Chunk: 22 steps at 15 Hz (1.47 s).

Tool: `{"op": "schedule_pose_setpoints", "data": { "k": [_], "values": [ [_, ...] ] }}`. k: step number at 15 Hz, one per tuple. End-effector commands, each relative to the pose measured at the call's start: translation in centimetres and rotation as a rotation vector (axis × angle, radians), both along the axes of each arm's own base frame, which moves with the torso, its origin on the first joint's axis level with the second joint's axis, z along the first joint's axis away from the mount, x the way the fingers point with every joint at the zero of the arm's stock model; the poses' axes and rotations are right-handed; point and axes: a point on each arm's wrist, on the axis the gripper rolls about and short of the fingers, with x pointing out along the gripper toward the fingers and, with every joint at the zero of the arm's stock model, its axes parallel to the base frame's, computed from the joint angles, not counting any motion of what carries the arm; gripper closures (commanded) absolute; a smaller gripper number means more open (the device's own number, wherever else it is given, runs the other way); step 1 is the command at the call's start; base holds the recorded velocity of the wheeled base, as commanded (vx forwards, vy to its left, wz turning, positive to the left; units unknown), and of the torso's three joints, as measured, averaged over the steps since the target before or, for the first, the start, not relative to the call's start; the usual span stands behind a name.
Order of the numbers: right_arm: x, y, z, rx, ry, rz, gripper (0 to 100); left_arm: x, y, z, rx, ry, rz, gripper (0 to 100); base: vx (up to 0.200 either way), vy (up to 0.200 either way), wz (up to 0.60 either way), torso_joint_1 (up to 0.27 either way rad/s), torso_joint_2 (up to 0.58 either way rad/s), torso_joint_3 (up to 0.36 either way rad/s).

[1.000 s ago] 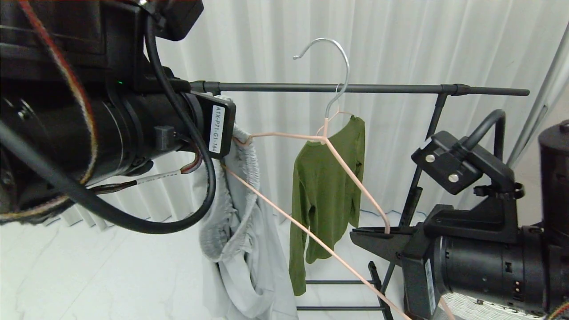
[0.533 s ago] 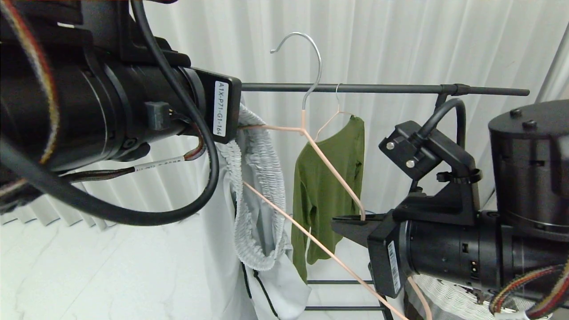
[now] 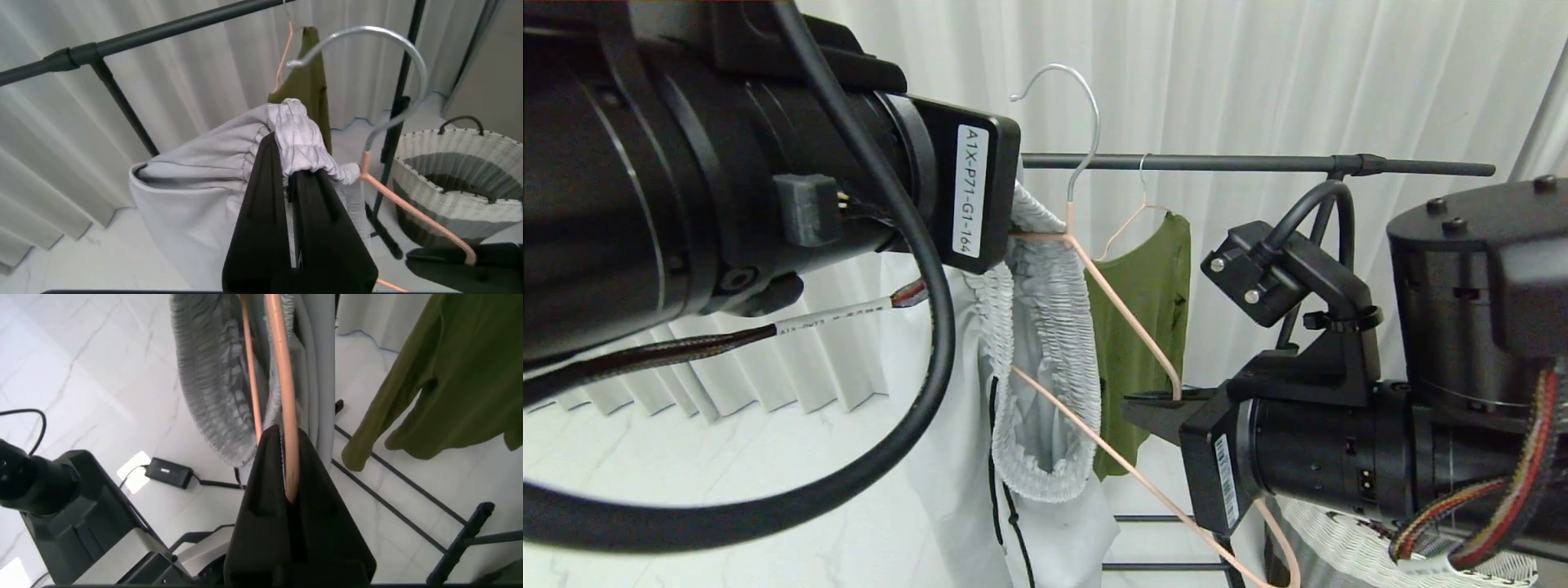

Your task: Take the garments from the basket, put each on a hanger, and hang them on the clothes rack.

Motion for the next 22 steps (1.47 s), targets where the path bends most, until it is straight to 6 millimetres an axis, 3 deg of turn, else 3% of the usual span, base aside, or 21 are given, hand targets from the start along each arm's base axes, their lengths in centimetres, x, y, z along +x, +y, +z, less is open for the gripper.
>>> {"op": "schedule_pose_setpoints", "data": {
  "k": [1,8,17,18,22],
  "values": [
    [0.0,-0.3,0.4,0.013,-0.006,-0.004,100,-0.1,-0.1,-0.2,0.002,0.004,-0.006,100,0.000,0.000,0.00,0.000,0.00,0.000],
    [-0.6,-2.5,2.4,0.066,-0.071,0.025,100,-0.4,-0.4,-0.5,0.012,0.007,-0.026,100,0.000,0.000,0.00,0.000,0.00,0.000],
    [-0.5,-2.3,3.4,0.152,-0.145,0.035,100,-0.5,-0.9,-1.6,0.041,0.026,-0.042,100,0.000,0.000,0.00,0.000,0.00,0.000],
    [-0.5,-2.2,3.5,0.159,-0.151,0.037,100,-0.5,-1.0,-1.6,0.041,0.028,-0.050,0,0.000,0.000,0.00,0.000,0.00,0.000],
    [-0.6,-2.5,3.9,0.163,-0.174,0.040,100,-0.7,-0.7,-1.9,0.051,0.036,-0.085,0,0.000,0.000,0.00,0.000,0.00,0.000]
  ]
}}
